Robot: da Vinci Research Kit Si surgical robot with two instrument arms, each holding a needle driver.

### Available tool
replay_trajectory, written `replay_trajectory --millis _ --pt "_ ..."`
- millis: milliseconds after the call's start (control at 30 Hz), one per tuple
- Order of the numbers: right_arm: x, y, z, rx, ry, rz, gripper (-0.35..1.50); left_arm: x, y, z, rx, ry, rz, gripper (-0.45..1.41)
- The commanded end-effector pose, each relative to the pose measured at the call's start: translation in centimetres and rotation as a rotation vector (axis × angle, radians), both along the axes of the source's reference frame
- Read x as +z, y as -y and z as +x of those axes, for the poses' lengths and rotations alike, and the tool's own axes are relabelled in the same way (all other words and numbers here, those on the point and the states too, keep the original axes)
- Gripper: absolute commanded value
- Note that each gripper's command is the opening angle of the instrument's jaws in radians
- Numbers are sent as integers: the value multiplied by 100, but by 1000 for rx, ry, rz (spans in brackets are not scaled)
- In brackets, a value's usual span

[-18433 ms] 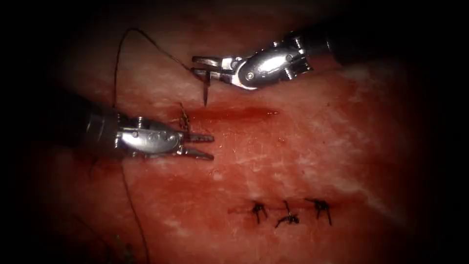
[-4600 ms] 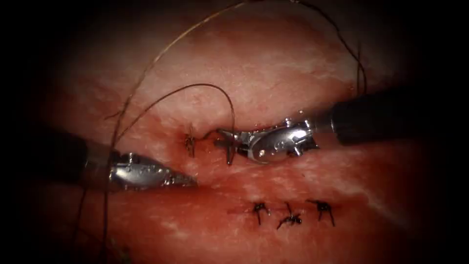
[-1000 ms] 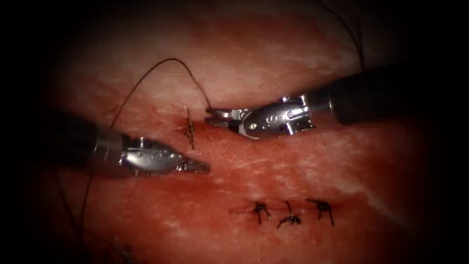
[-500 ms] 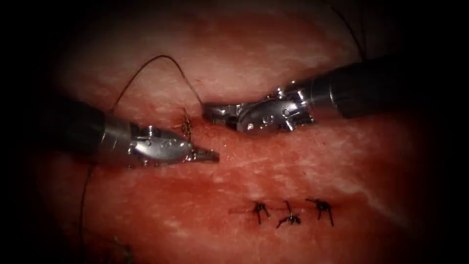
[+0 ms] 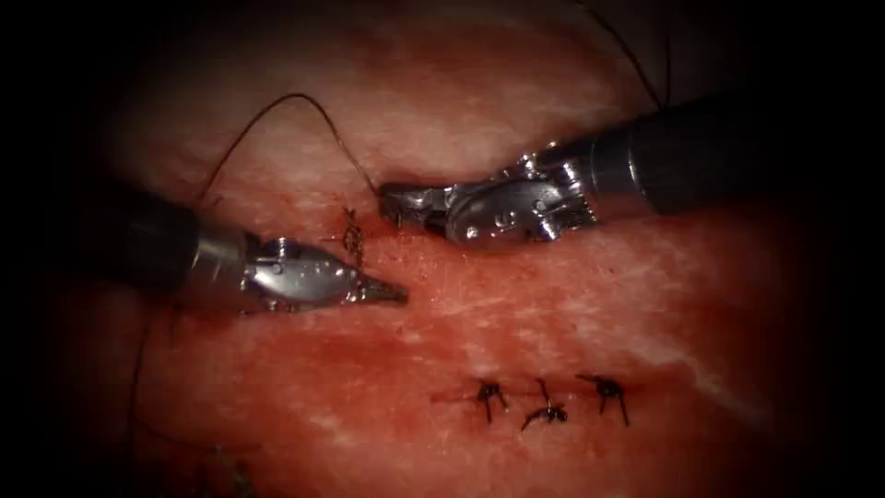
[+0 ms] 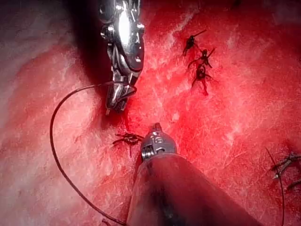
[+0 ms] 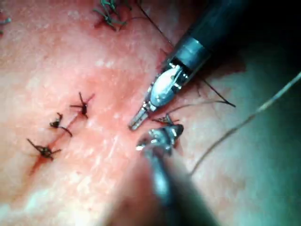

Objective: Wound Closure

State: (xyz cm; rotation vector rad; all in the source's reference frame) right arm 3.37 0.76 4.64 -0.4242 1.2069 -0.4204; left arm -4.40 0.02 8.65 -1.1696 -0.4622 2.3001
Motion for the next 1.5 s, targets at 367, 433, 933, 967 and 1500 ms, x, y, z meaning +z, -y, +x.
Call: replay_trajectory --millis 367,433,933,967,1500 --pt "-7 2 5 -14 -9 -53 -35 6 10 0 4 2 3 -45" --pt "-11 1 4 -21 -13 -73 -35 7 11 0 1 1 6 -45" --pt "-20 -10 2 -18 -27 -130 -35 8 15 0 0 0 4 -45" --pt "-20 -11 1 -18 -27 -130 -35 8 15 -1 0 0 4 -45" --pt "-27 -20 -1 -4 -49 -95 -35 7 16 -1 0 0 4 -45"
